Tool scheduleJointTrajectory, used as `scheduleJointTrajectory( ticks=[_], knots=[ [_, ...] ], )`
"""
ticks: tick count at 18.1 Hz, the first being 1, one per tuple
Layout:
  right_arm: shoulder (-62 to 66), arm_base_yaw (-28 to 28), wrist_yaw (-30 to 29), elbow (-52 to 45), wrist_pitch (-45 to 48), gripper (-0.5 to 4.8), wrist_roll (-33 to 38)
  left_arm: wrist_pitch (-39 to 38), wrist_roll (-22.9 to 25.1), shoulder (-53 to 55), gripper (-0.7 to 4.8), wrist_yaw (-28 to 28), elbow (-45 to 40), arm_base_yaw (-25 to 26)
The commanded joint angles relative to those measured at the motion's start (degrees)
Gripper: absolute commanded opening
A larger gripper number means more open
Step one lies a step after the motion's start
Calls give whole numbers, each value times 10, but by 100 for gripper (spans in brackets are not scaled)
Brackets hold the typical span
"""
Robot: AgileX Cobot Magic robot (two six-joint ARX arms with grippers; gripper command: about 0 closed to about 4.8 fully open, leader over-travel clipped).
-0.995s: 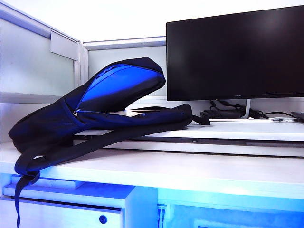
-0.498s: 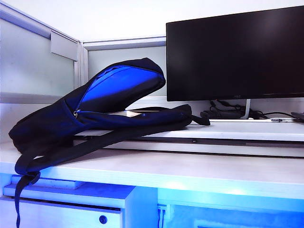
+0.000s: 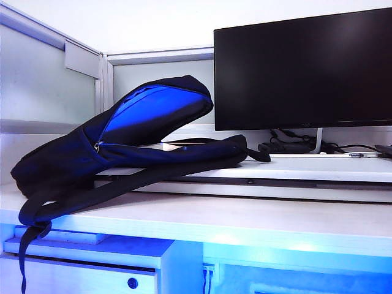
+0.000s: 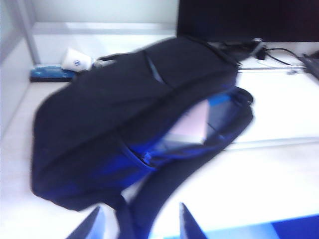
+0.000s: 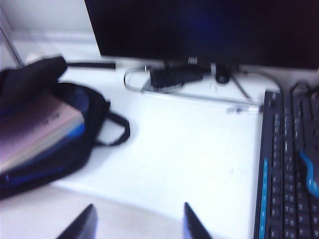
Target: Pick up the book on the desk and put it into the open backpack.
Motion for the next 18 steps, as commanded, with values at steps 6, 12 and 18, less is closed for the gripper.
scheduleJointTrajectory(
  ticks=[6, 12, 18],
  knots=[
    [-120, 2, -14, -202, 65, 174, 13, -3, -31, -269, 149, -124, -128, 1],
    [-168, 2, -13, -311, 109, 163, 50, -20, -69, -322, 145, -208, -201, 1],
    [-169, 2, -11, -403, 177, 54, 63, 9, -125, -322, 72, -252, -272, 1]
  ],
)
